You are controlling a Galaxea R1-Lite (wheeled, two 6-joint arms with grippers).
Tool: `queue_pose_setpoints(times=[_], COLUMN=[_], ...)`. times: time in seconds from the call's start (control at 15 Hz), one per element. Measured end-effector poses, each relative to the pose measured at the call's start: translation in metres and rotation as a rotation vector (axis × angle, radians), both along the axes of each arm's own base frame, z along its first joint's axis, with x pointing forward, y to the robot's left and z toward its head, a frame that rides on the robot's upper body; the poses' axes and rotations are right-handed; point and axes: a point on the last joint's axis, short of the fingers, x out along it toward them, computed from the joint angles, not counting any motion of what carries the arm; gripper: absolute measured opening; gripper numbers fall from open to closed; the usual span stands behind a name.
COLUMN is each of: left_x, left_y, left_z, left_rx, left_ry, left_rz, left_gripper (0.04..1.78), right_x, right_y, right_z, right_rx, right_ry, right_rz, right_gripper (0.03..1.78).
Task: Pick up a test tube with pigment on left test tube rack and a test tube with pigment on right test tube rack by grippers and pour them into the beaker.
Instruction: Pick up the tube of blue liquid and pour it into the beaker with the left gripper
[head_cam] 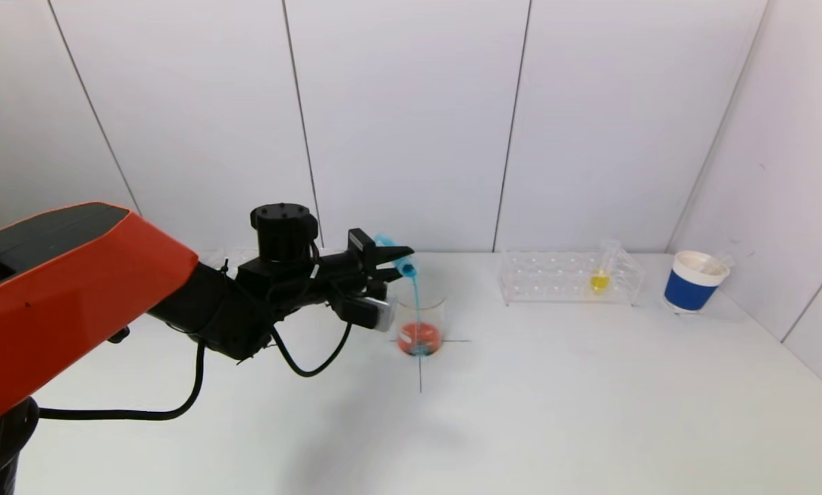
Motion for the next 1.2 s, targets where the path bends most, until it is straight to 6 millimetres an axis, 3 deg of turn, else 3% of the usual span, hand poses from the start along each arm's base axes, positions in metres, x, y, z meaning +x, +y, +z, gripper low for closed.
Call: queue_pose_setpoints(times=[1.2], left_x=[0.0096], left_y=[0.0004], left_z=[0.0005], left_rx=[0.070], left_ry=[-0.053], left_rz=[0.016], left_gripper=[0.43], right_x=[0.0000], right_y=[0.0000], right_z=[0.0000], right_rx=[0.000], right_ry=[0.000], right_rz=[0.000], right_gripper=[1.77])
